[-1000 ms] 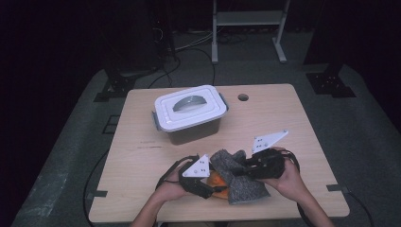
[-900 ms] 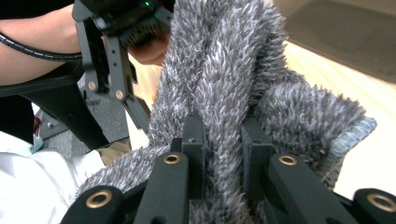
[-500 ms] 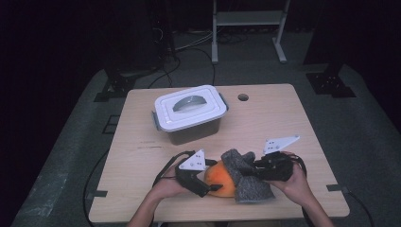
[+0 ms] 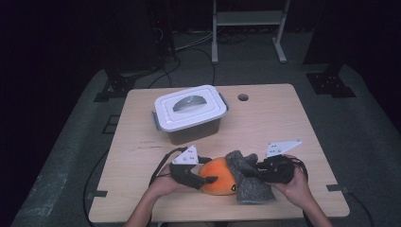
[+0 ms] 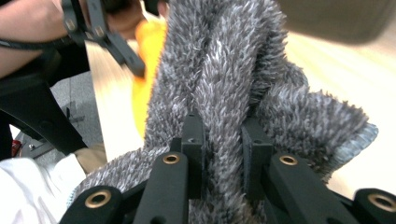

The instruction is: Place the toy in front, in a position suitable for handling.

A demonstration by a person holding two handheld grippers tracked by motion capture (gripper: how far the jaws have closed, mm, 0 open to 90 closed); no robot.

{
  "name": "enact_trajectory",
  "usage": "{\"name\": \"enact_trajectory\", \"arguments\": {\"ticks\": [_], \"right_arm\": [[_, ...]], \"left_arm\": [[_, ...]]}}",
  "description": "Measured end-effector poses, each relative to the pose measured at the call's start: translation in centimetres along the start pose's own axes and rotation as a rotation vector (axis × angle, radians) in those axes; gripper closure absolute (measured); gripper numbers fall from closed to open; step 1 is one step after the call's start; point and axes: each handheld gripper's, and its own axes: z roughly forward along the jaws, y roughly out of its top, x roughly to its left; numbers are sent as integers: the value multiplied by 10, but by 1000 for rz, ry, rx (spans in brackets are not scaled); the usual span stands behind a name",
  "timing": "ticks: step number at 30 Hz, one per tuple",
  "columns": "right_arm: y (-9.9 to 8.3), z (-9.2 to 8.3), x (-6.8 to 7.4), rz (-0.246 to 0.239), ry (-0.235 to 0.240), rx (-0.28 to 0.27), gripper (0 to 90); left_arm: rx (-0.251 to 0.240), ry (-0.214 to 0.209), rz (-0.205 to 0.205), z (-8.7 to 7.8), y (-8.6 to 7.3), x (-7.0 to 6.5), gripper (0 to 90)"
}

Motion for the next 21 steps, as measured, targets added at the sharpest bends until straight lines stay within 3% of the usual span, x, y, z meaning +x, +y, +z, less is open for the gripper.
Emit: {"name": "enact_trajectory", "arguments": {"ticks": [6,12,15,21], "right_arm": [[-11,-2,-14,54,-8,17,747],[1,-2,-6,34,20,-38,746],[2,2,-5,28,28,-25,746],[-11,-1,-18,72,15,9,747]], "left_arm": [[-1,-1,-33,-4,-5,5,321],[3,-7,-27,-4,-5,5,317],[7,-13,-28,-5,-6,5,316],[14,-21,-13,-3,-3,1,311]]}}
